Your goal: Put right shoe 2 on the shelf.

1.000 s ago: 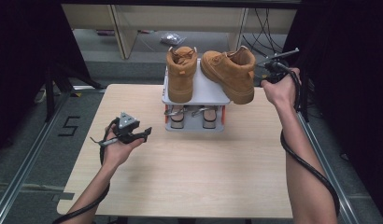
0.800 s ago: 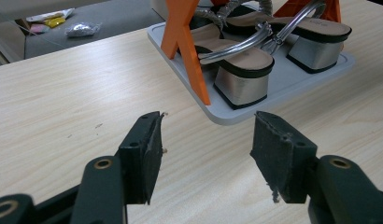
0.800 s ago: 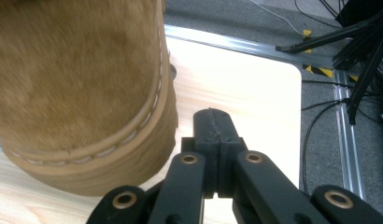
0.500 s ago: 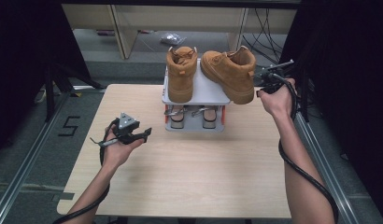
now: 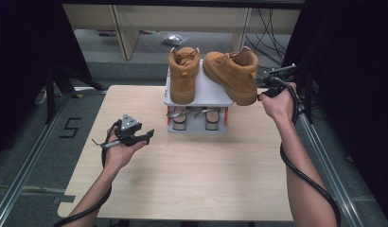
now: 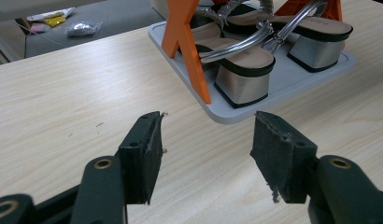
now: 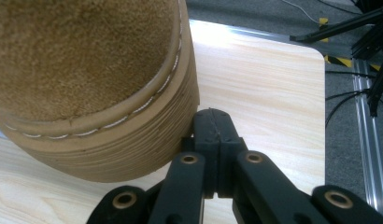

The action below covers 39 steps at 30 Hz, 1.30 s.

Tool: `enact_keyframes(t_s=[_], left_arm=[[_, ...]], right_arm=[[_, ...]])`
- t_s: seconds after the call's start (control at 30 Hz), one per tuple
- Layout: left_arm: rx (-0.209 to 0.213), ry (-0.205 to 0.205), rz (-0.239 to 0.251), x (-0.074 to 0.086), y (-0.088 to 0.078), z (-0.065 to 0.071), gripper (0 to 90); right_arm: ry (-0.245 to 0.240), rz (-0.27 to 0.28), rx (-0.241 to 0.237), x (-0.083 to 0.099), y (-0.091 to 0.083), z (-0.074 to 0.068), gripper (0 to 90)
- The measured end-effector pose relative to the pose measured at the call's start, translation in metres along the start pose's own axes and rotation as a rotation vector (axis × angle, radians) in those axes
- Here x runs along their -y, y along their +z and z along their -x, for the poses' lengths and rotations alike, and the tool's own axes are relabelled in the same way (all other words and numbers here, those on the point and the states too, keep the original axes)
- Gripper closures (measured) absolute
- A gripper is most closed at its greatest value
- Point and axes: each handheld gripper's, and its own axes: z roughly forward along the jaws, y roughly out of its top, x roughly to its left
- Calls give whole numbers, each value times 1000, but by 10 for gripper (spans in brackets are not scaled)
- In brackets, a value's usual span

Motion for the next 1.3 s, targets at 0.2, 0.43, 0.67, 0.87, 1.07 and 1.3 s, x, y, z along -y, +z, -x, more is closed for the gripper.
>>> enact_keyframes(t_s=[0.2,0.43,0.67,0.87,1.07,1.3], left_arm=[[4,2,-2,0,2,1,421],[8,7,-3,-2,2,3,421],[7,5,-3,-1,2,3,421],[10,7,-4,-1,3,3,421],[8,3,-1,-1,2,2,421],[5,-2,1,1,1,1,422]], right_arm=[[-29,6,9,0,-2,-2,900],[-27,17,-30,-3,-7,-20,900],[-41,32,-15,-7,-6,-33,900],[-38,47,2,-7,-5,-35,900],[-28,111,-10,1,-9,-29,796],[-9,191,-18,14,-29,-26,519]])
